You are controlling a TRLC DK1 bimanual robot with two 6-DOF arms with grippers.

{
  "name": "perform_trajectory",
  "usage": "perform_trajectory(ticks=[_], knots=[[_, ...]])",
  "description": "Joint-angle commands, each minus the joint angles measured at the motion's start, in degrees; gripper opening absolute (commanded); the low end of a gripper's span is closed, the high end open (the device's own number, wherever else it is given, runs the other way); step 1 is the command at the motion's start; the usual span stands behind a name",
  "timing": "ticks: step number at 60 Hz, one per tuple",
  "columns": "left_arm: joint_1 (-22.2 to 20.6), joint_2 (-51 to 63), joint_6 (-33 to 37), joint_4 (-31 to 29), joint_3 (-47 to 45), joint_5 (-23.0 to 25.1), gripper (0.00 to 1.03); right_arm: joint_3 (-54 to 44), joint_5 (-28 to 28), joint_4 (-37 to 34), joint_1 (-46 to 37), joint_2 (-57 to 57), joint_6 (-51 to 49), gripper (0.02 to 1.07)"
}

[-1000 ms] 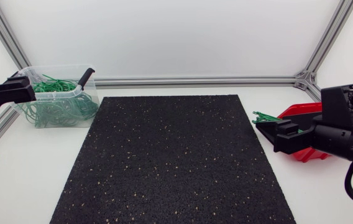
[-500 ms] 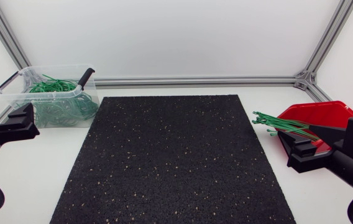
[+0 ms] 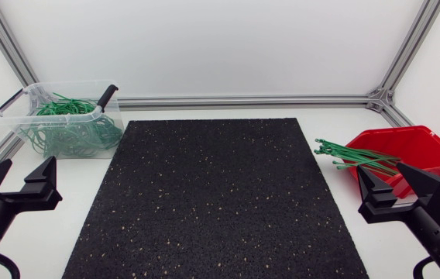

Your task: Take a green cable tie from the red box, thread the tail through the head to close it, then place it in the transparent bin on the left.

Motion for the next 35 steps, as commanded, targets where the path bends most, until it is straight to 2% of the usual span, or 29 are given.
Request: perform_trajectory(ticks=[1,11,23,35], knots=[[-0.5,-2.6,0.3,-0.3,-2.6,1.0,1.00,-3.3,-0.1,2.4,-1.2,-2.5,0.0,1.03],[-0.9,-7.5,0.1,-1.3,-6.2,2.5,1.00,-7.9,-0.2,6.5,-3.2,-7.0,0.3,1.03],[-1.3,-13.1,-0.2,-2.5,-10.4,4.2,1.00,-7.9,-0.2,6.5,-3.2,-7.0,0.3,1.03],[-1.3,-13.1,-0.2,-2.5,-10.4,4.2,1.00,-7.9,-0.2,6.5,-3.2,-7.0,0.3,1.03]])
